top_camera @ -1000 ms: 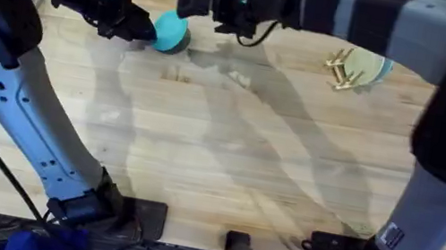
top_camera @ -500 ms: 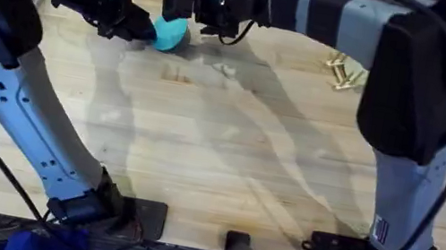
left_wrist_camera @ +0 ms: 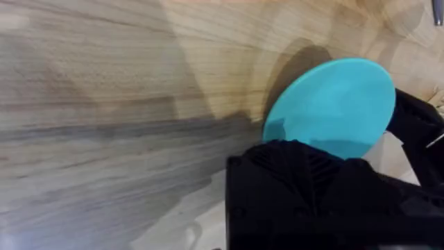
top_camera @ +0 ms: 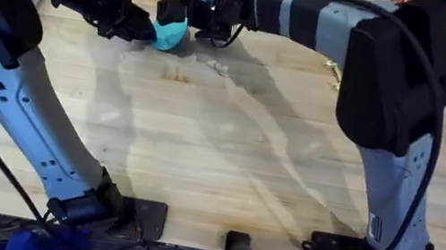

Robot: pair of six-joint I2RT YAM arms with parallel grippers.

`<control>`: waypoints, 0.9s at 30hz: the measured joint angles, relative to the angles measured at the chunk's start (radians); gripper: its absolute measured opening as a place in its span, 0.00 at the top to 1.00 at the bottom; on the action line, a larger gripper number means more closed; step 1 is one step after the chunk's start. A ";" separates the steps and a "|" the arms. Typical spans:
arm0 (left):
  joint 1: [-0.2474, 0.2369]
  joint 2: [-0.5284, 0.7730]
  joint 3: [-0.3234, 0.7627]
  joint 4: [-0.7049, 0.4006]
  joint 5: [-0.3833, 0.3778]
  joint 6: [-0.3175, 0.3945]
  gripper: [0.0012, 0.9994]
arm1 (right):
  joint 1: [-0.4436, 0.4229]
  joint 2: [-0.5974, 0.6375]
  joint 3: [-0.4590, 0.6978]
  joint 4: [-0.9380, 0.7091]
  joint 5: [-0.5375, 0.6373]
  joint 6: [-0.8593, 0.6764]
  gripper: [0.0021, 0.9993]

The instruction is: Pick up the plates from the table one by one and place each into a slot on the dish rack.

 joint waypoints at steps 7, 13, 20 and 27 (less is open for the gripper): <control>0.000 0.000 0.000 0.000 0.000 0.000 0.96 | 0.002 0.000 0.001 0.061 0.019 0.021 0.01; 0.000 0.000 0.000 0.000 -0.001 0.000 0.96 | 0.005 0.000 0.001 0.073 0.019 0.024 0.00; 0.000 0.000 0.000 0.000 -0.001 0.000 0.96 | 0.005 0.000 0.002 0.105 0.024 0.044 0.01; 0.000 0.000 0.000 0.000 -0.001 0.000 0.96 | 0.006 0.018 0.002 0.105 0.026 0.058 0.02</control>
